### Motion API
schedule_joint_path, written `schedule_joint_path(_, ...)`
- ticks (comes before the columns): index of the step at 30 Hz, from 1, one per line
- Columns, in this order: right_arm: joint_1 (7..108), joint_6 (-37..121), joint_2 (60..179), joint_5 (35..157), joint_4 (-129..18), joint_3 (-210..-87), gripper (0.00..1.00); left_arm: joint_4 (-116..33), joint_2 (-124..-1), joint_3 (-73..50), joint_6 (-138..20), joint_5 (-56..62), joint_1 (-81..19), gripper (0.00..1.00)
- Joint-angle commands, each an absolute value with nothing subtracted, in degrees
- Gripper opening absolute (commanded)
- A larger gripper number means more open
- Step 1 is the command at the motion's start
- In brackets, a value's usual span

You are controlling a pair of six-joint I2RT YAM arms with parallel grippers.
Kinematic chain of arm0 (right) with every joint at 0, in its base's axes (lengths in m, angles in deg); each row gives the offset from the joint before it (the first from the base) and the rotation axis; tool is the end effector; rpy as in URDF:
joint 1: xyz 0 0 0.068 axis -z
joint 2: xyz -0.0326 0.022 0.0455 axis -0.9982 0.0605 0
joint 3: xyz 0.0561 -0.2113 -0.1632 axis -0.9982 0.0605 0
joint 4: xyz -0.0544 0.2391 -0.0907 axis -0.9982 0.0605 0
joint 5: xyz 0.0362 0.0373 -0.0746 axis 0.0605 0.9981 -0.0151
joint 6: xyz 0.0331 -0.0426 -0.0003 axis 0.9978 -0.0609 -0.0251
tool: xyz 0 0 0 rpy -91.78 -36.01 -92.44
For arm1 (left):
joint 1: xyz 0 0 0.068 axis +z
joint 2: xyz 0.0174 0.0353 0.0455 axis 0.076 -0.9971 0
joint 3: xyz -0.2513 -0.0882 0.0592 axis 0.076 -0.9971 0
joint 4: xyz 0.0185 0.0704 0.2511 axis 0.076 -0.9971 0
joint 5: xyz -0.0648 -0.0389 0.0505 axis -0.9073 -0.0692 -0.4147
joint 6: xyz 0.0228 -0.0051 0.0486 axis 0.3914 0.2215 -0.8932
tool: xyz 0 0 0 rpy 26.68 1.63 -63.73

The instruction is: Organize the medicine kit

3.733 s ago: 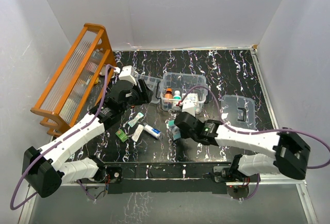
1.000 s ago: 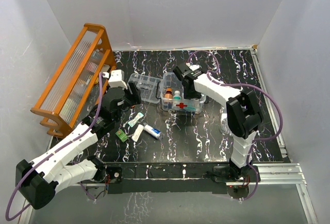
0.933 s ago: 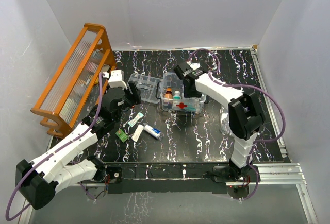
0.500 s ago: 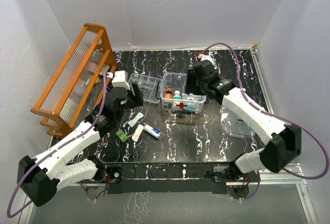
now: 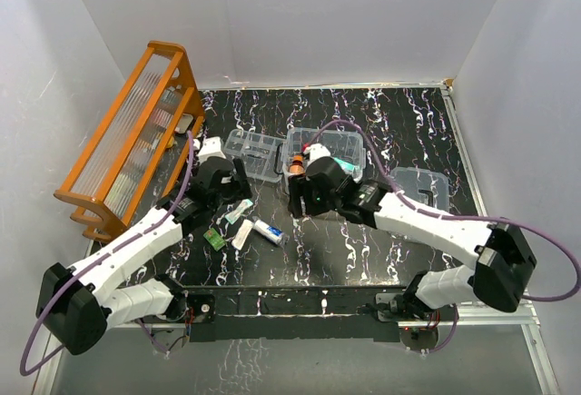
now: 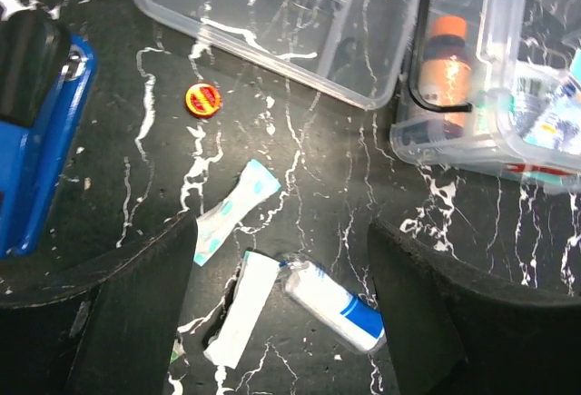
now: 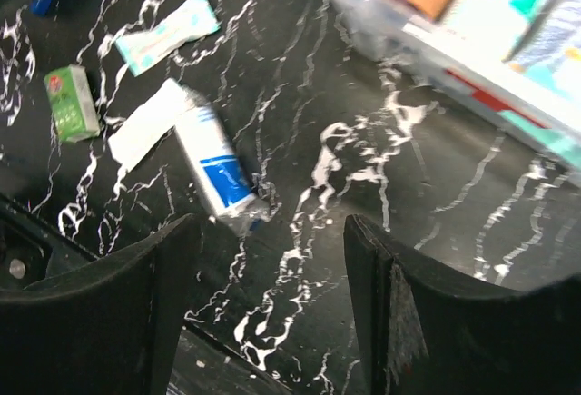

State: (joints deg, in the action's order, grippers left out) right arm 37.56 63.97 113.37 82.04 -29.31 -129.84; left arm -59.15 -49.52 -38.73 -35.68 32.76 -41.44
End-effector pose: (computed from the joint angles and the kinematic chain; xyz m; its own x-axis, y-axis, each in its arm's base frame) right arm 0.1876 0.2095 0.2710 -0.7431 -0.1246 -0.6575 -0.3865 0.8819 0.2698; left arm 0.1991 -0.1340 0.2734 -0.5339 -0.2676 -0.8021 0.0052 0.9476 -0.3195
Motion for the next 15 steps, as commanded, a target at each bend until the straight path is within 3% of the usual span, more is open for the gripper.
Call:
schedule_joint_path(1, 33.19, 63.76, 117.61, 79.57, -38.41, -129.61, 0.63, -60.64, -42.82, -38.42, -32.67, 38.78, -39.87, 0.74)
schedule_joint_path(8, 29.21, 60.00, 130.26, 80.11, -39.44, -135.75, 0.63, -55.66, -32.05, -38.76, -35.19, 48.27, -39.72, 0.74)
schedule_joint_path(15, 28.41, 56.77, 138.36, 80.55, -38.72, -140.43, 0.59, -55.16, -30.46, -38.70, -34.12, 48.02, -39.69, 0.74)
